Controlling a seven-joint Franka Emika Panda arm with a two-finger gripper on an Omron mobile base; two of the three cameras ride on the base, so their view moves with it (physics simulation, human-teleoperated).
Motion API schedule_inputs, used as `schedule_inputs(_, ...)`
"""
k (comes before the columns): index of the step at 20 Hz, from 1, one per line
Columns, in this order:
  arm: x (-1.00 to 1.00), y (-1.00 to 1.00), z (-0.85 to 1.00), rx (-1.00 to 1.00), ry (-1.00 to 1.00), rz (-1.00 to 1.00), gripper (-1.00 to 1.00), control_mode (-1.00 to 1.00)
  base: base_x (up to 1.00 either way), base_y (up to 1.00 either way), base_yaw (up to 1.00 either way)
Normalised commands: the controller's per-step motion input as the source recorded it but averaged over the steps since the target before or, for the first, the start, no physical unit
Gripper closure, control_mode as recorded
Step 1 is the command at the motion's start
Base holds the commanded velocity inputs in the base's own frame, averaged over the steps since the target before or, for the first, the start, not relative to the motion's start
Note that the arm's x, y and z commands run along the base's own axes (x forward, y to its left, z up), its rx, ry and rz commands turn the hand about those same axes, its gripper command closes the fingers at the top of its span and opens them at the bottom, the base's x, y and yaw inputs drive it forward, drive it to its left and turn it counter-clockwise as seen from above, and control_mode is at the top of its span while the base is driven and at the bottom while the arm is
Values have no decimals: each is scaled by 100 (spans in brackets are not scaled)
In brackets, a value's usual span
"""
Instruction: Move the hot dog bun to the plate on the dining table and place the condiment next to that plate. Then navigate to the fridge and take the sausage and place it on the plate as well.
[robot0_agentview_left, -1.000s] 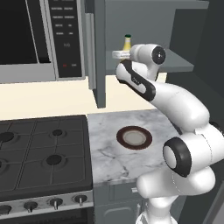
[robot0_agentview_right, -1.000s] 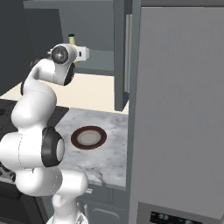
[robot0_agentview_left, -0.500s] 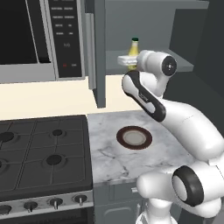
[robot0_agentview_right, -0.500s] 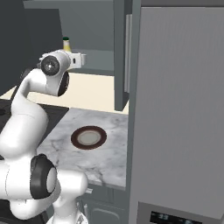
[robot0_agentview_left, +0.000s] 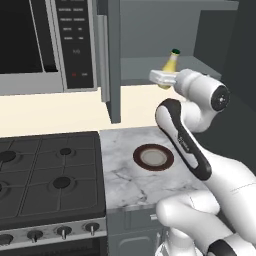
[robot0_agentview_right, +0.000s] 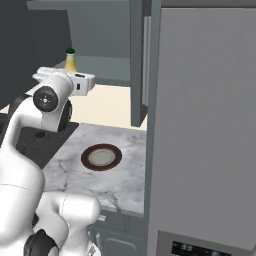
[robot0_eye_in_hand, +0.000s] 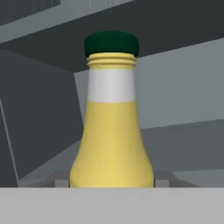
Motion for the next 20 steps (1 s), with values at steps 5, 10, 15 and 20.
schedule_inputs(5,-80,-10,51,22,18,-1,100,-100,0,0,0)
schedule_inputs(10,-63,-8,52,23,30,-1,100,-100,0,0,0)
schedule_inputs(15,-54,-1,4,10,19,-2,100,-100,0,0,0)
schedule_inputs(20,-58,1,-5,-17,-14,6,100,-100,0,0,0)
